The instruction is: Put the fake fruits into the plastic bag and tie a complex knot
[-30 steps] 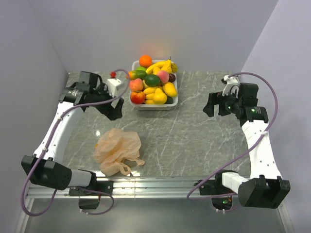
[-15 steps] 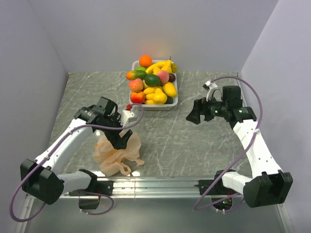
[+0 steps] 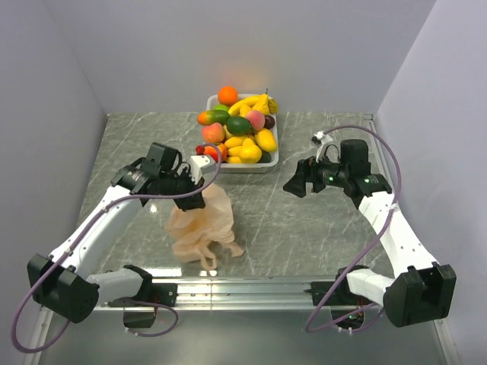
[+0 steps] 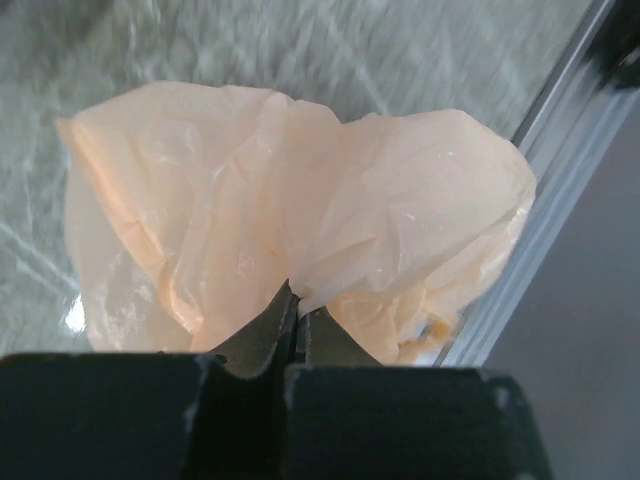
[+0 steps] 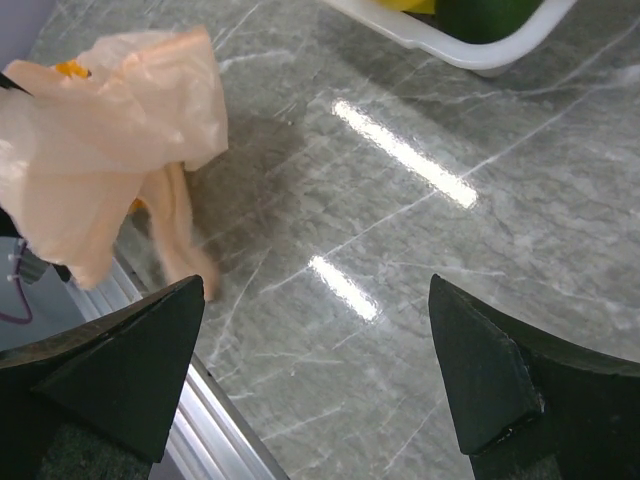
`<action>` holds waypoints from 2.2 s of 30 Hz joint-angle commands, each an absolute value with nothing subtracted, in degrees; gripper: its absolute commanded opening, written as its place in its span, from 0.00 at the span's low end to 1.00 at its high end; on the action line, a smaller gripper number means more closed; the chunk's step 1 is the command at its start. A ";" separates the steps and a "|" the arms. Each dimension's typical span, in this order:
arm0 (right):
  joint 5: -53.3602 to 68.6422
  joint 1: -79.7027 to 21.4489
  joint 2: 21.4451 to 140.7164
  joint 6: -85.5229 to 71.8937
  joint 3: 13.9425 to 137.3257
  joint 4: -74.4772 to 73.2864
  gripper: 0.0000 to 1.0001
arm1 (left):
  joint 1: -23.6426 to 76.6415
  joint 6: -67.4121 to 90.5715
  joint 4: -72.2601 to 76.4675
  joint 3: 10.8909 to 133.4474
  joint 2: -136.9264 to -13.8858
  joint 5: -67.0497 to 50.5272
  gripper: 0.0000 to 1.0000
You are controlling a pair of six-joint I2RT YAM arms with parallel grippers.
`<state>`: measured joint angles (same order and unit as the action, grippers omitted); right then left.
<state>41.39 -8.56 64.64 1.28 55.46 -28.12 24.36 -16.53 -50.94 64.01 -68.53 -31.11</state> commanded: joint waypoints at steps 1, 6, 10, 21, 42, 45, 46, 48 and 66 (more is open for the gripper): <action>41.04 -10.28 63.10 0.88 54.58 -22.59 1.00 | 24.35 -8.63 -43.26 65.75 -64.43 -37.17 0.00; 42.45 -13.35 63.11 0.09 53.01 -20.75 1.00 | 22.59 5.78 -31.74 64.60 -61.70 -39.28 0.00; 43.86 -15.99 63.89 -2.89 51.51 -17.76 1.00 | 19.70 13.35 -24.19 63.11 -61.26 -45.34 0.00; 45.97 -24.87 69.34 -4.14 53.35 -15.38 1.00 | 18.90 23.37 -13.28 59.50 -60.29 -48.34 0.00; 45.97 -13.20 64.07 13.96 51.76 -34.26 0.00 | 0.79 22.94 -19.25 49.49 -51.24 -44.03 0.00; 44.66 -10.04 63.11 16.86 52.64 -37.86 0.00 | 0.09 21.28 -22.93 49.39 -51.33 -40.45 0.00; 43.34 -8.80 62.84 17.48 52.73 -38.49 0.00 | -1.48 19.88 -24.33 49.57 -51.94 -37.04 0.00; 42.02 -5.64 62.93 19.67 52.30 -39.02 0.00 | -2.81 17.68 -28.81 50.53 -52.99 -32.98 0.00; 47.29 -8.95 60.56 4.40 62.84 -32.78 0.80 | 7.12 19.85 -31.82 53.18 -63.81 -40.07 0.00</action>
